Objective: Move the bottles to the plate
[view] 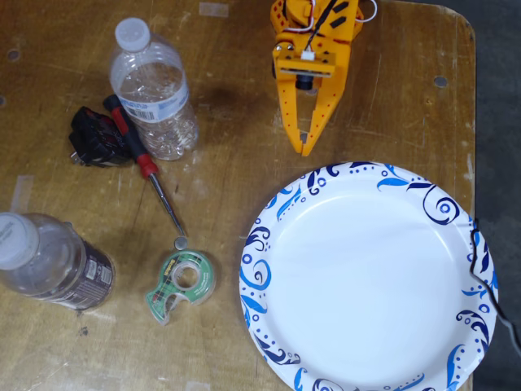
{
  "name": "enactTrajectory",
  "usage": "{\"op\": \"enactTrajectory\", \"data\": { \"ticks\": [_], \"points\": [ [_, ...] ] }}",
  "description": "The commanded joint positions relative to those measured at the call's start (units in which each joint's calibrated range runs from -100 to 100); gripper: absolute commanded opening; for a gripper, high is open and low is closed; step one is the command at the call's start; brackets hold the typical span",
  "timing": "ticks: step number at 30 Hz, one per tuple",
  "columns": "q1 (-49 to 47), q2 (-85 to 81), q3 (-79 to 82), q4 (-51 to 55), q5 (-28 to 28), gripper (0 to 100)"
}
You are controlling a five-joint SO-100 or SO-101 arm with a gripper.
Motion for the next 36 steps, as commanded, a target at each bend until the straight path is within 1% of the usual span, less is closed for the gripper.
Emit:
{"op": "enactTrajectory", "data": {
  "ticks": [1, 5, 7, 11, 19, 28, 36],
  "points": [
    [8.3, -0.8, 0.2, 4.8, 9.9, 1],
    [8.7, -0.8, 0.2, 4.8, 9.7, 1],
    [8.8, -0.8, 0.2, 4.7, 7.8, 1],
    [8.3, -0.8, 0.2, 4.7, 6.4, 1],
    [8.9, -0.9, -0.3, 3.8, 6.3, 1],
    [8.8, -0.9, 0.2, -12.9, 6.4, 1],
    [11.0, -0.9, 0.2, -23.0, 6.8, 1]
  ]
}}
